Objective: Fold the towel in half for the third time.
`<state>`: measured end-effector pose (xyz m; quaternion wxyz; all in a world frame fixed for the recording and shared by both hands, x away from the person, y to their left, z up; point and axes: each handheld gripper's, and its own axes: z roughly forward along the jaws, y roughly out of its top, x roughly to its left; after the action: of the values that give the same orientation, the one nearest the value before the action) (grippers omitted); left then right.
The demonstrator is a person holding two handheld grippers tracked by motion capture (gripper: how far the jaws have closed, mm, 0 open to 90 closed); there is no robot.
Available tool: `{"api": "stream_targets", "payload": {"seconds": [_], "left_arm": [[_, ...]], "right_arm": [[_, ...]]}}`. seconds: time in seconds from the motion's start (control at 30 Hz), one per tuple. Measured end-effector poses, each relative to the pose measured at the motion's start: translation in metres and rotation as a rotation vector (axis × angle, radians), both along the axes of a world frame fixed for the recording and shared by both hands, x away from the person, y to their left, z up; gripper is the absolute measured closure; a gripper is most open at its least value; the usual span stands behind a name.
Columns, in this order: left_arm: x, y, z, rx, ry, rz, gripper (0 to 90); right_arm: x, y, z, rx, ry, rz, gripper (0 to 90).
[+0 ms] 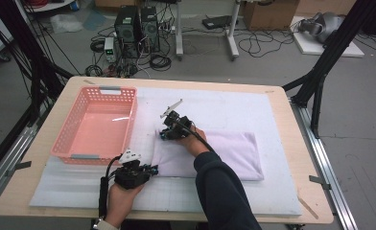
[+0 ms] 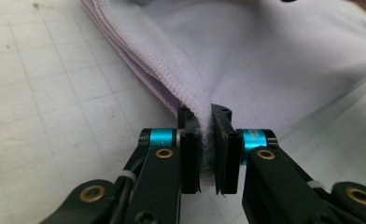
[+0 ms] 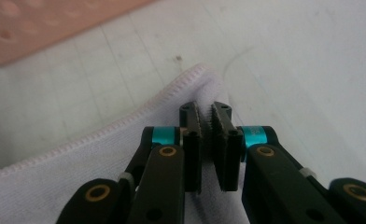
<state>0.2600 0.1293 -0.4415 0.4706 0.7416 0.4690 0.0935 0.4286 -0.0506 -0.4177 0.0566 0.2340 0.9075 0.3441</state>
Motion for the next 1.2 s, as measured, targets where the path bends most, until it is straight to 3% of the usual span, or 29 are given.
{"api": "stream_targets", "payload": {"seconds": [0.23,0.4,0.77,1.2], "left_arm": [[-0.001,-0.001,0.019,-0.132,-0.032,-0.010,82.6],[0.004,-0.018,0.028,-0.174,-0.043,-0.035,82.6],[0.019,-0.080,0.047,-0.154,-0.057,-0.152,82.5],[0.032,-0.151,0.047,-0.120,-0.034,-0.253,82.2]], "right_arm": [[-0.007,-0.025,0.026,0.151,-0.049,-0.014,83.3],[-0.011,-0.048,0.037,0.170,-0.077,-0.033,83.3],[-0.021,-0.111,0.053,0.175,-0.124,-0.103,83.3],[-0.031,-0.186,0.047,0.169,-0.133,-0.210,82.9]]}}
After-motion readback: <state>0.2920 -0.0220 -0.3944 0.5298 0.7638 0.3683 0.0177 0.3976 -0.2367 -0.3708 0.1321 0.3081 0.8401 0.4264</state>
